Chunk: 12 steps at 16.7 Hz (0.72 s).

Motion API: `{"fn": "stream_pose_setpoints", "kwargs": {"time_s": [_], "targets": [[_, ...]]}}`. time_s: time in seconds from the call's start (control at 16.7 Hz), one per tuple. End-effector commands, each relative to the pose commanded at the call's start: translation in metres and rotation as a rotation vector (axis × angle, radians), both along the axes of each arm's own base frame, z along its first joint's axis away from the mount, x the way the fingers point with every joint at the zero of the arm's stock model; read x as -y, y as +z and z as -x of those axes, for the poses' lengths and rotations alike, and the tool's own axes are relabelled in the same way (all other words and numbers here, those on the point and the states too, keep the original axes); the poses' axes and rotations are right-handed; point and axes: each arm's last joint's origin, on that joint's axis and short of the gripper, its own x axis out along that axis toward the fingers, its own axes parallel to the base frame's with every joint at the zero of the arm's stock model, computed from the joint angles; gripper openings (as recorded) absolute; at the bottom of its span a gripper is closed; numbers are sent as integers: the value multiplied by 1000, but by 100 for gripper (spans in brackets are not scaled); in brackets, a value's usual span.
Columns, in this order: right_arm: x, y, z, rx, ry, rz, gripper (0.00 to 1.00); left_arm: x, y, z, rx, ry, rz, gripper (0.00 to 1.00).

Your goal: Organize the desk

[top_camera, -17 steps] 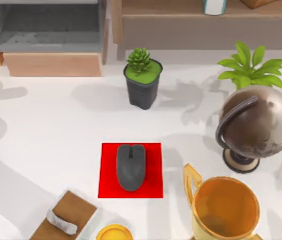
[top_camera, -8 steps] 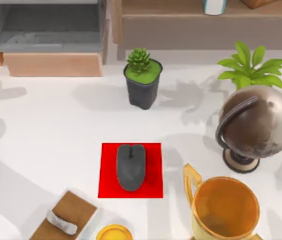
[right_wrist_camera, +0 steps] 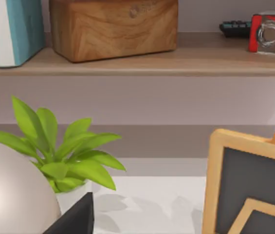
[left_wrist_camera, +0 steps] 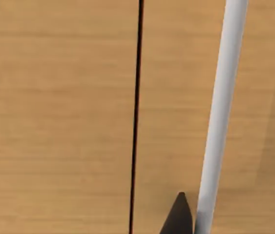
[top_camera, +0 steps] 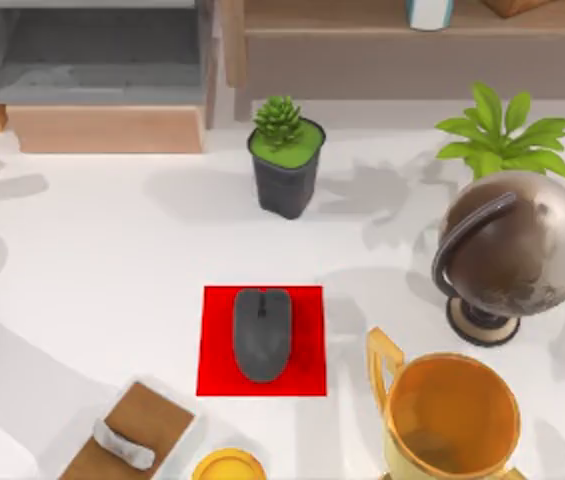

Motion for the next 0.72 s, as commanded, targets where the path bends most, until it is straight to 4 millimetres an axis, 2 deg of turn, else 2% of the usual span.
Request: {"fn": "stream_pose_setpoints", "kwargs": {"time_s": [0.36,0.42,0.54,0.72], "targets": [[0,0,0,0,0,0,100,0,0,0,0,0,0,100],[0,0,0,0,0,0,100,-1,-13,5,-41,6,22,100],[0,0,0,0,0,0,100,-1,-12,8,-38,4,21,100],[0,0,0,0,0,0,100,-2,-10,22,-34,5,20,100]]}}
